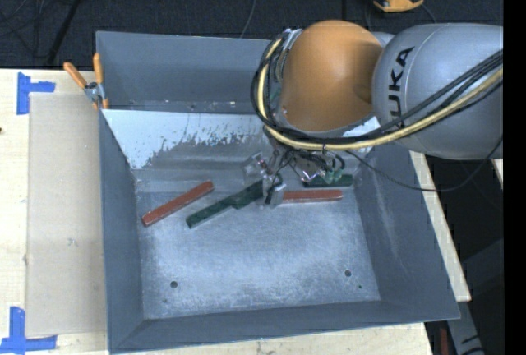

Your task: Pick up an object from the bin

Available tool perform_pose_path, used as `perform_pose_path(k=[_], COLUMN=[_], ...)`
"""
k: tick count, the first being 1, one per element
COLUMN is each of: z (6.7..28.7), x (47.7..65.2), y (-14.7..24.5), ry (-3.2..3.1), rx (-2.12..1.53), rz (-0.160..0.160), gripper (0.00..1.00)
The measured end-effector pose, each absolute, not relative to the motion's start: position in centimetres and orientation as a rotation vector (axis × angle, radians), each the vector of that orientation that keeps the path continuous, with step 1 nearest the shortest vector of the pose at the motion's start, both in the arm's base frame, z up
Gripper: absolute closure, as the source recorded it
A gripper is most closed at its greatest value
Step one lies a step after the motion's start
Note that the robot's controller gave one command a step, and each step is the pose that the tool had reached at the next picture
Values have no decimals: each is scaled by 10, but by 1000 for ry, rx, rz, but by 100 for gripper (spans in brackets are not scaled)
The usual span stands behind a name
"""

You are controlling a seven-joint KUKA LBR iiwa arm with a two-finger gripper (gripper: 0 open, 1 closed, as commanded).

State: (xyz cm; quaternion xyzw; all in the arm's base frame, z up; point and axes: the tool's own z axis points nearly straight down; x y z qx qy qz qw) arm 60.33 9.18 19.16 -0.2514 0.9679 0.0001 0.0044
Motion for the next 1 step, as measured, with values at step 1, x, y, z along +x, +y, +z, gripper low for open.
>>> perform_pose_path(k=[1], z=[238], x=[604], y=[119], ry=[2775], rx=[-1460], rz=[1], gripper=[100])
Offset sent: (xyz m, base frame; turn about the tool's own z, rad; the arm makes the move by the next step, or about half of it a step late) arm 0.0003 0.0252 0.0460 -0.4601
